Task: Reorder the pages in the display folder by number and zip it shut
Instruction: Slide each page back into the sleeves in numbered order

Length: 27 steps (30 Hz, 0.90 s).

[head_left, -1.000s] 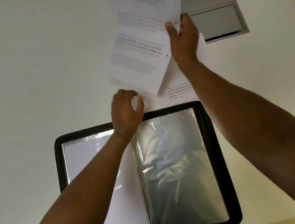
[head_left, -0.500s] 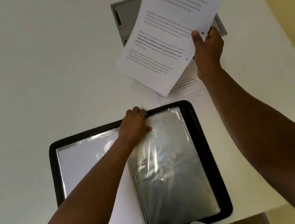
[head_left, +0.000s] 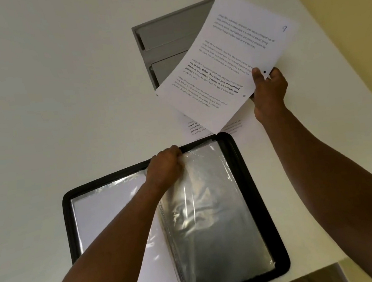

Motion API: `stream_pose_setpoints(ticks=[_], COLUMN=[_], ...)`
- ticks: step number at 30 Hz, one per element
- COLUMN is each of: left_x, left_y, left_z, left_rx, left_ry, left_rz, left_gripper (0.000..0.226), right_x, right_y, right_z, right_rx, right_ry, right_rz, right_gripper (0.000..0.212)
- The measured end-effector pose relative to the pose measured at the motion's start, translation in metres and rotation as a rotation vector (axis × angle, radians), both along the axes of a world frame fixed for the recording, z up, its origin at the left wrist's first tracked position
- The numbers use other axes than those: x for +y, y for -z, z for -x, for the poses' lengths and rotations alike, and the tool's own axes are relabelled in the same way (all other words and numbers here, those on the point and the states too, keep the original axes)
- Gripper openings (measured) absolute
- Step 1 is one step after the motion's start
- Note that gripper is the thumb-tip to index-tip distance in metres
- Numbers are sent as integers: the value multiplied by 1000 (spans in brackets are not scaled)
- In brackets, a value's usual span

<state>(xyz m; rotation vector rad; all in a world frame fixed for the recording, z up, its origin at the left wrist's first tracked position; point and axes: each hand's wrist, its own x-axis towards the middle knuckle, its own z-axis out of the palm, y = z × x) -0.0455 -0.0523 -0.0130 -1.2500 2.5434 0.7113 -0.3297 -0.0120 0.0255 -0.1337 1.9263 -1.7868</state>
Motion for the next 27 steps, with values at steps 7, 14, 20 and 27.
stream_pose_setpoints(ticks=[7, 14, 20, 27], left_x=[0, -6, -11, -18], left_y=[9, 2, 0, -3], left_z=[-1, -3, -8, -12], left_rx=[19, -175, -136, -38], left_ry=[-9, -40, -79, -21], left_rz=[8, 126, -8, -2], left_gripper=[18, 30, 30, 13], right_x=[11, 22, 23, 19], right_y=[5, 13, 18, 22], right_z=[0, 0, -4, -16], right_rx=[-74, -186, -232, -369], right_ry=[32, 63, 61, -146], right_rz=[-7, 22, 30, 114], right_gripper=[9, 19, 25, 27])
